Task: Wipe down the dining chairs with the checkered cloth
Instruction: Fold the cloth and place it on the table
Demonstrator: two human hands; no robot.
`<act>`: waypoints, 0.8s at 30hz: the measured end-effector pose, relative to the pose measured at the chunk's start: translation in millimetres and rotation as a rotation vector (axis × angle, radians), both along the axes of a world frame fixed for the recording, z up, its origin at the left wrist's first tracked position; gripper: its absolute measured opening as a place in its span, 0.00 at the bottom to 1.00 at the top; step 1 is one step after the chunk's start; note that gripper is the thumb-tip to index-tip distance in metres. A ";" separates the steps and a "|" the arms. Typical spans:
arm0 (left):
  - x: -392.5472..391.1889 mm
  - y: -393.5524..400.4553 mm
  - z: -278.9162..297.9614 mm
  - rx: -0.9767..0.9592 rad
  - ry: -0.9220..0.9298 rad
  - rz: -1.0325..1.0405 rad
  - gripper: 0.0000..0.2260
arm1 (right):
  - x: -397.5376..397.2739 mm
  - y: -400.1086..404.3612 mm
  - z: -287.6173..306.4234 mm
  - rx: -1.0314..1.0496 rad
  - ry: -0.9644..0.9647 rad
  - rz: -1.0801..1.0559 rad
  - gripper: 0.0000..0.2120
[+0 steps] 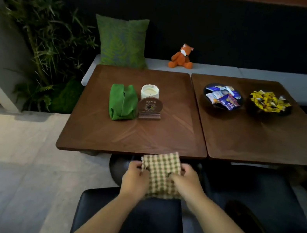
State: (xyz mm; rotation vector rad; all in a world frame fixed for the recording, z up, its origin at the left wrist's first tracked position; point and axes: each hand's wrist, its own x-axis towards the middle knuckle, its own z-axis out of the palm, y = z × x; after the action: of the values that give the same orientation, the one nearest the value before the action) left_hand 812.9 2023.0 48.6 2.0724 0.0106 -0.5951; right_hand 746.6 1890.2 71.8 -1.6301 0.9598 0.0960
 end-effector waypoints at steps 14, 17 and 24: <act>93.0 -71.3 -63.4 0.216 -0.128 -0.194 0.28 | 88.2 -79.8 -114.8 -0.970 0.028 0.755 0.28; 92.0 -65.4 -76.5 0.244 -0.177 -0.265 0.25 | 103.6 -87.9 -129.9 -0.973 0.080 0.807 0.29; 85.0 -40.8 -53.3 0.185 -0.243 -0.287 0.24 | 100.0 -78.4 -98.4 -0.943 -0.072 0.759 0.28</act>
State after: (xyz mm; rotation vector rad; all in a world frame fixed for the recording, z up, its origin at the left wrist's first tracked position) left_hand 897.9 1982.3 -4.7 2.3346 -0.3910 -0.5250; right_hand 846.6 1811.8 -26.6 -2.7880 0.2482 0.1033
